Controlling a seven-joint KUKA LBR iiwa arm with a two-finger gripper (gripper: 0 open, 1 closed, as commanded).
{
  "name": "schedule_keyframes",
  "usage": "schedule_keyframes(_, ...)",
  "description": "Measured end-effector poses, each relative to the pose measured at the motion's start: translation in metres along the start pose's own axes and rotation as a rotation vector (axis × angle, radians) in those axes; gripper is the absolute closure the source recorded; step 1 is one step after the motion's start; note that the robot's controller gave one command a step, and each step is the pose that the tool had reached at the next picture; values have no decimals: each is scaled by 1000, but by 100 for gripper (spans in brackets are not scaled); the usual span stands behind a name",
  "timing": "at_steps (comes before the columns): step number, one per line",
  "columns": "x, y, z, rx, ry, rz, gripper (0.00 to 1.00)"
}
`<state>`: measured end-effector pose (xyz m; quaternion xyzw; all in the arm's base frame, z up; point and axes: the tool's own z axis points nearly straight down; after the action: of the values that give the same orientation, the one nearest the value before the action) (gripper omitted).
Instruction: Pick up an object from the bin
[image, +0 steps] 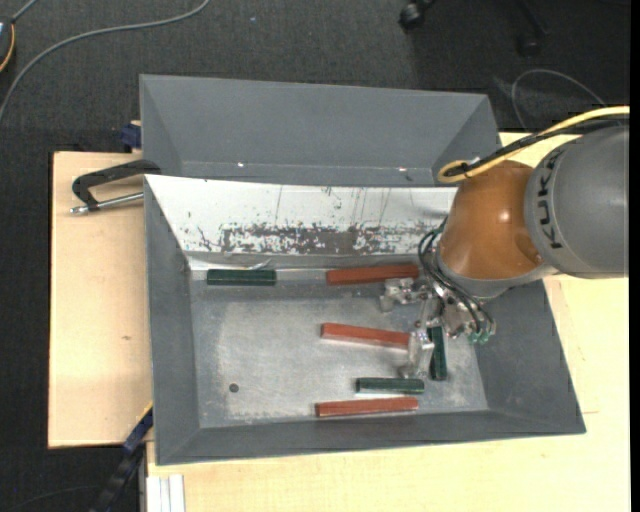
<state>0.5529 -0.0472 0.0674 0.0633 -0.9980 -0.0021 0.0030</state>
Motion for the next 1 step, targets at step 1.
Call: schedule_keyframes(1, -1, -3, -4, 4, -6, 3, 100)
